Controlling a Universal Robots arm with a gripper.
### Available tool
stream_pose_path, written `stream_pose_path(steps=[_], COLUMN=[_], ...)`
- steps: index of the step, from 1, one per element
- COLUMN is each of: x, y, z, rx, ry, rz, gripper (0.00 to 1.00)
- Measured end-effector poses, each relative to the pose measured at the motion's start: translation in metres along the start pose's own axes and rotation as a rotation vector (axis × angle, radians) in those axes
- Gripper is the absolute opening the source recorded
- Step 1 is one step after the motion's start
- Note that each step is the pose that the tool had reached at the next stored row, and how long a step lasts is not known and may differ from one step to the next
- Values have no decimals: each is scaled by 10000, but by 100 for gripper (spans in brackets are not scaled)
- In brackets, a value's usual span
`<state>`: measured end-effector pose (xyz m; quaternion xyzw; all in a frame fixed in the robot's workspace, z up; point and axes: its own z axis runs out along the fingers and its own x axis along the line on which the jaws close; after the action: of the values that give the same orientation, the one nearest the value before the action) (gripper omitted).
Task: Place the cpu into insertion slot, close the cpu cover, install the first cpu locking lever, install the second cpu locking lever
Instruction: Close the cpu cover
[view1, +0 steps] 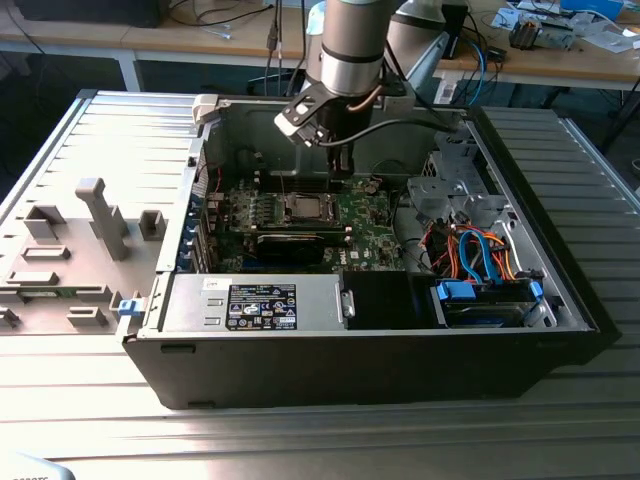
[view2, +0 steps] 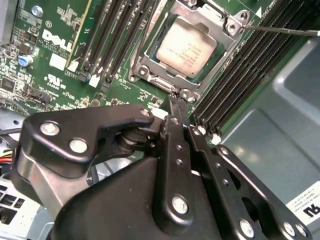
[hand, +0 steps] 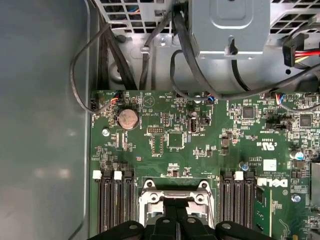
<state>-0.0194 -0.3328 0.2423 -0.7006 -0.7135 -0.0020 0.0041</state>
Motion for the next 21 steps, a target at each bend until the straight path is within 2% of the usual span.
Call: stream_pose_path(steps=[7,10,18,21], x=[1,2,4,5], y=[-99,-166,-257,-333], z=[31,47,60,63], rx=[0,0,0,0], ry=[-1,-1,0,0], rz=[0,0,0,-2], gripper=[11,11,11,11])
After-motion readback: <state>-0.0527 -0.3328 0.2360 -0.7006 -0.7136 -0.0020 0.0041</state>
